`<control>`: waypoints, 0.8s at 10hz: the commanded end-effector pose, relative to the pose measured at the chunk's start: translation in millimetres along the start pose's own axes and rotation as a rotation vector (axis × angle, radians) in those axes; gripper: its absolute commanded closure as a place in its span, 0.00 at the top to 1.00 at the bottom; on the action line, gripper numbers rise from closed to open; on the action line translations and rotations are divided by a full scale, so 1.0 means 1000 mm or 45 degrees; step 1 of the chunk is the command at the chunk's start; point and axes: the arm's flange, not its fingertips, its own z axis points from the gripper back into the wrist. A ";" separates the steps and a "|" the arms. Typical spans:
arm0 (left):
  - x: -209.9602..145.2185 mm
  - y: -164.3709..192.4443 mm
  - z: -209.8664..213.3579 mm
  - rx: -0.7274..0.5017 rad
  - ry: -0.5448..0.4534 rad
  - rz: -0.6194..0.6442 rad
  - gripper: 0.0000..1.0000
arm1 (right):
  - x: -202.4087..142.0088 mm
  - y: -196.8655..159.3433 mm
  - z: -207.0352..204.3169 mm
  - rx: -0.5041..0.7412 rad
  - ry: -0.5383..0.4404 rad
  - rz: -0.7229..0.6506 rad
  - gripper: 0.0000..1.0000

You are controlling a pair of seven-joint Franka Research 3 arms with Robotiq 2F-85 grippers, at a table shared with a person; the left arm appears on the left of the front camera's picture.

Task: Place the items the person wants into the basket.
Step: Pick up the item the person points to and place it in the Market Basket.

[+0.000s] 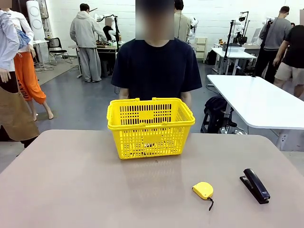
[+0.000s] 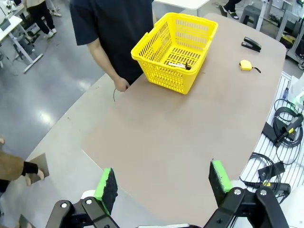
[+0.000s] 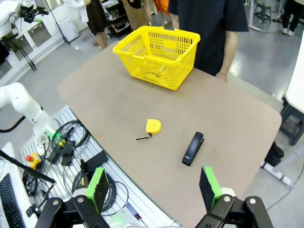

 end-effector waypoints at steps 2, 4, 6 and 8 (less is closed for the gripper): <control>-0.001 -0.001 0.005 0.019 0.003 0.007 1.00 | 0.000 0.000 -0.001 0.010 -0.004 0.007 1.00; -0.001 -0.001 0.005 0.019 0.003 0.007 1.00 | 0.000 0.000 -0.001 0.010 -0.004 0.007 1.00; -0.001 -0.001 0.005 0.019 0.003 0.007 1.00 | 0.000 0.000 -0.001 0.010 -0.004 0.007 1.00; -0.001 -0.001 0.005 0.019 0.003 0.007 1.00 | 0.000 0.000 -0.001 0.010 -0.004 0.007 1.00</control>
